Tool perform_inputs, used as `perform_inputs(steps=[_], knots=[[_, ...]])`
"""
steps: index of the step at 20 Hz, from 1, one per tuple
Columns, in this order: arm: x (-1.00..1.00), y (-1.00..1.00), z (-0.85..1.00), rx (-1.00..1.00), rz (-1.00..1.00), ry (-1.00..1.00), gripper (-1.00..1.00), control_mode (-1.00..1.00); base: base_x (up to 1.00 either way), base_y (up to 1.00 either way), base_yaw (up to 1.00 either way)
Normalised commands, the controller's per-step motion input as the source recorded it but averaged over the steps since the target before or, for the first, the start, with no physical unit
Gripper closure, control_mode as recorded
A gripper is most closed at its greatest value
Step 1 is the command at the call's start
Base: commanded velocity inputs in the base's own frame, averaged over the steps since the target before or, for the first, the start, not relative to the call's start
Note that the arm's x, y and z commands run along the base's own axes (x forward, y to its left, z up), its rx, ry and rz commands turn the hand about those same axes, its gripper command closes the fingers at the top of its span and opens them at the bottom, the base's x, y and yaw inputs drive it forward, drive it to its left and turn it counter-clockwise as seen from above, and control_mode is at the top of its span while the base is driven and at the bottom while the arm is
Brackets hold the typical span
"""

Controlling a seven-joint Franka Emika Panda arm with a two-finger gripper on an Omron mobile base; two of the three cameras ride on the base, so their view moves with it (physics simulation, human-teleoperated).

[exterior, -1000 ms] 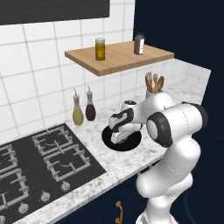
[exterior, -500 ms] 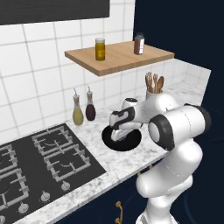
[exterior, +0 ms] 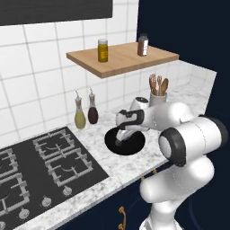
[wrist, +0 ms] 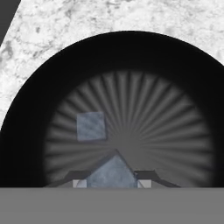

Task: Grab a lemon wedge from the fridge and one ice cube from the ice bowl, and put them in the glass of lemonade.

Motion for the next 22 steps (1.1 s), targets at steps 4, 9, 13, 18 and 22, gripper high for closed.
perform_inputs(steps=[4, 9, 13, 18, 22], knots=[[0.0, -0.33, 0.15, 0.07, 0.0, 0.0, 1.0, -1.0, 0.0, 0.0, 0.0], [-0.06, -0.46, 0.35, 0.05, -0.02, -0.05, 1.0, -1.0, 0.0, 0.0, 0.0], [-0.16, -0.55, 0.85, 0.0, -0.15, 0.0, 1.0, -1.0, 0.0, 0.0, 0.0], [-0.08, -0.63, 0.43, -0.02, -0.29, 0.06, 1.0, -1.0, 0.0, 0.0, 0.0], [-0.04, -0.67, 0.02, 0.0, -0.4, 0.11, 1.0, -1.0, 0.0, 0.0, 0.0]])
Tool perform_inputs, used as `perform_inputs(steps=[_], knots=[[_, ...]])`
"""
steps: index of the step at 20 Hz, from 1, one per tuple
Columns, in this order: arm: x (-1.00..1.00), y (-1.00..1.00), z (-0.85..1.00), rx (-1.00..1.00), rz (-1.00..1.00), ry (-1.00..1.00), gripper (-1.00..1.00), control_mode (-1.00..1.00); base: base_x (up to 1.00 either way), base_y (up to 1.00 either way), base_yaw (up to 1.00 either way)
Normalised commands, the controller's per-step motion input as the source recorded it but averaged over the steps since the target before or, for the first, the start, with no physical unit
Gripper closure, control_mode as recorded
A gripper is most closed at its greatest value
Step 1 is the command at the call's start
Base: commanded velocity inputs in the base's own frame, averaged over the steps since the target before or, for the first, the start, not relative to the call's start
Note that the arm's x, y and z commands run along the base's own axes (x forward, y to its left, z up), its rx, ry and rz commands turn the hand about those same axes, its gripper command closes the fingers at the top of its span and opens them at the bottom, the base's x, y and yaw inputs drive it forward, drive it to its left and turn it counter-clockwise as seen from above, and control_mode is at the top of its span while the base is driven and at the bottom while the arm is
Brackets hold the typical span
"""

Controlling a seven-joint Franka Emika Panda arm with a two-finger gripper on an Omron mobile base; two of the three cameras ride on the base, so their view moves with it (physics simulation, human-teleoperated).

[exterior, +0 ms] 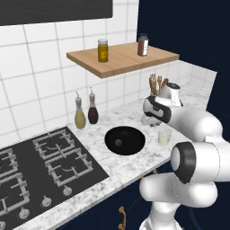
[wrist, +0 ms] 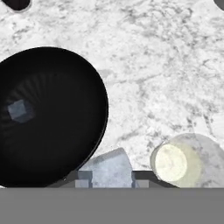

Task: Grab a lemon wedge from the fridge and one ice cube from the ice bowl, and put them in the glass of lemonade.

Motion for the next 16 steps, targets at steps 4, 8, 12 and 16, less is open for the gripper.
perform_inputs(steps=[4, 8, 12, 16], knots=[[0.0, -0.72, -0.05, 0.0, -0.39, 0.01, 1.0, -1.0, 0.0, 0.0, 0.0], [0.0, -0.51, -0.01, 0.0, -0.27, 0.02, 1.0, -1.0, 0.0, 0.0, 0.0], [0.0, -0.19, -0.04, 0.0, -0.17, 0.02, 1.0, -1.0, 0.0, 0.0, 0.0], [0.0, 0.0, -0.03, 0.0, -0.05, 0.0, 1.0, -1.0, 0.0, 0.0, 0.0]])
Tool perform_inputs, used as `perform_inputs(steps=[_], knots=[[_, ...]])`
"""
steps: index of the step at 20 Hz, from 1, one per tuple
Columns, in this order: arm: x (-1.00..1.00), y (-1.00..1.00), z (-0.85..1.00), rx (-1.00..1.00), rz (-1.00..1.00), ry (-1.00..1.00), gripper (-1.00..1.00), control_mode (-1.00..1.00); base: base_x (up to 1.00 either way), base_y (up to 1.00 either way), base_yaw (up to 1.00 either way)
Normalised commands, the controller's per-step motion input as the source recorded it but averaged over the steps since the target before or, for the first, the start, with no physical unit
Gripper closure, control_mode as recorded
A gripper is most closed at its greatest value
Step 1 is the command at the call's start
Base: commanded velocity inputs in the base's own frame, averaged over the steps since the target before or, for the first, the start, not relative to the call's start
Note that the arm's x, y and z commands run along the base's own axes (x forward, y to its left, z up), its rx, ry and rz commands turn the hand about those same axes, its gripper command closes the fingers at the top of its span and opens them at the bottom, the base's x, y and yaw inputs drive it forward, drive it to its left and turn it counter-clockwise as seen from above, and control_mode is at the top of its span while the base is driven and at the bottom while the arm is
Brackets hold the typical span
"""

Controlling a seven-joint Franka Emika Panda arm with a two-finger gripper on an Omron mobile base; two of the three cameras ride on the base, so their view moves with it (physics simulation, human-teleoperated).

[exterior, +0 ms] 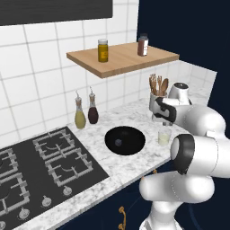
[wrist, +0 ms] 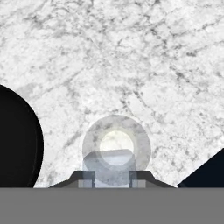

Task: Grab a lemon wedge from the fridge and one ice cube from the ice bowl, and put them in the glass of lemonade.

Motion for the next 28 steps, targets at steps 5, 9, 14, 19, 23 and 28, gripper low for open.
perform_inputs(steps=[5, 9, 14, 19, 23, 28], knots=[[0.0, -0.12, -0.08, 0.0, -0.01, 0.0, 1.0, -1.0, 0.0, 0.0, 0.0], [0.0, -0.06, -0.01, 0.0, 0.0, 0.0, 1.0, -1.0, 0.0, 0.0, 0.0], [0.0, 0.03, 0.0, 0.0, 0.0, 0.0, 1.0, -1.0, 0.0, 0.0, 0.0], [0.01, 0.05, -0.05, 0.0, -0.01, 0.0, 1.0, -1.0, 0.0, 0.0, 0.0], [0.15, 0.0, -0.21, 0.0, -0.01, 0.0, 1.0, -1.0, 0.0, 0.0, 0.0], [0.11, 0.0, -0.1, 0.0, 0.0, 0.0, 1.0, -1.0, 0.0, 0.0, 0.0]])
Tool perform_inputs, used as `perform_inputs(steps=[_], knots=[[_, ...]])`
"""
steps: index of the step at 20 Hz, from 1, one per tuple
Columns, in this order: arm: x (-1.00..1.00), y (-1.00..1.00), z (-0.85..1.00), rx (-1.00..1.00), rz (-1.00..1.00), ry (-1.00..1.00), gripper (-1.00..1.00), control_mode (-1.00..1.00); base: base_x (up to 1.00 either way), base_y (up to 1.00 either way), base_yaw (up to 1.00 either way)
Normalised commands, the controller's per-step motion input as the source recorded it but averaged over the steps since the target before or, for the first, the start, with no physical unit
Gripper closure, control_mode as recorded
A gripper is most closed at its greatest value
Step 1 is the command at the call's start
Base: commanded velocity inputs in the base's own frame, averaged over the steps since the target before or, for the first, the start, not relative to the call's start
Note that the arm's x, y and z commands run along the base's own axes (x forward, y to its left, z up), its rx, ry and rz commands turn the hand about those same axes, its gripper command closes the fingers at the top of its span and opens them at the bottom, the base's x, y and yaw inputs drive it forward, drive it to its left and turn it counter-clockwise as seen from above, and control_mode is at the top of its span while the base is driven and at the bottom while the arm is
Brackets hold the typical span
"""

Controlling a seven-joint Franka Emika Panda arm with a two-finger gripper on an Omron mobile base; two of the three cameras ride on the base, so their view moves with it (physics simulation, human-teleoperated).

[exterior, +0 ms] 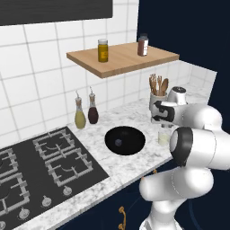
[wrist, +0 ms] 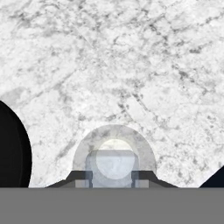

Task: Grab a lemon wedge from the fridge and one ice cube from the ice bowl, and put them in the glass of lemonade.

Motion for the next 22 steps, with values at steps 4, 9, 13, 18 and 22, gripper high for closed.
perform_inputs(steps=[4, 9, 13, 18, 22], knots=[[0.01, 0.0, -0.03, 0.0, 0.0, 0.0, 1.0, -1.0, 0.0, 0.0, 0.0], [0.0, 0.0, -0.08, 0.0, -0.02, 0.0, 1.0, -1.0, 0.0, 0.0, 0.0], [-0.02, 0.0, 0.0, 0.0, -0.02, 0.0, 1.0, -1.0, 0.0, 0.0, 0.0], [-0.15, 0.0, 0.0, 0.0, 0.0, 0.0, 1.0, -1.0, 0.0, 0.0, 0.0], [0.0, 0.0, 0.0, 0.0, 0.0, 0.0, 1.0, -1.0, 0.0, 0.0, 0.0]])
